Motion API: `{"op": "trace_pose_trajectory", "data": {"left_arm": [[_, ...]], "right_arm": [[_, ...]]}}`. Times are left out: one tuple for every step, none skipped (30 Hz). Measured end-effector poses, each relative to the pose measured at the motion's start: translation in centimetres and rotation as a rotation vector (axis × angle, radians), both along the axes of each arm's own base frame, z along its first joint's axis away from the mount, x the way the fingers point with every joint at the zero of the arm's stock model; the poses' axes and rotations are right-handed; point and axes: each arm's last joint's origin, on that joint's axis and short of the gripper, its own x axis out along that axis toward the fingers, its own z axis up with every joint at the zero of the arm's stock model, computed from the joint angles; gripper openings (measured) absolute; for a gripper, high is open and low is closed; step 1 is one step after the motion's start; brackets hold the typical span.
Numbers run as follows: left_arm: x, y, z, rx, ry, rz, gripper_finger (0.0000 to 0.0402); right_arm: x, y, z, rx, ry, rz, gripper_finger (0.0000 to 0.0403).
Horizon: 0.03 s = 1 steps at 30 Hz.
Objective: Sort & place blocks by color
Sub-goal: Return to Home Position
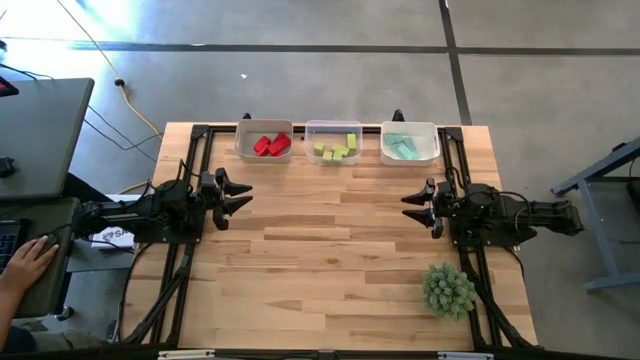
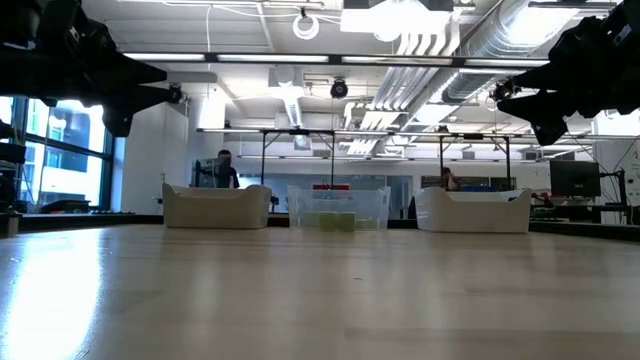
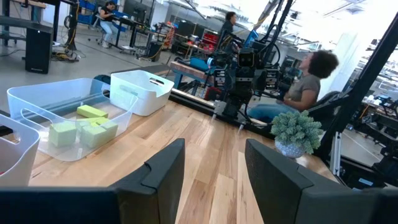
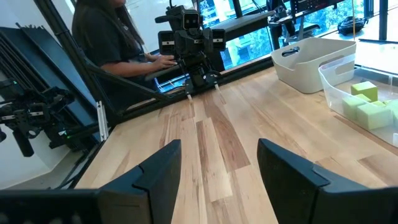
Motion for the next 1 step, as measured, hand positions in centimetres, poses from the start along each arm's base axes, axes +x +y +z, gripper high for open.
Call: {"op": "trace_pose_trajectory", "data": {"left_arm": [[0.00,0.00,0.00,0.000,0.000,0.000,0.0158]], "right_arm": [[0.00,0.00,0.00,0.000,0.000,0.000,0.0197]]}}
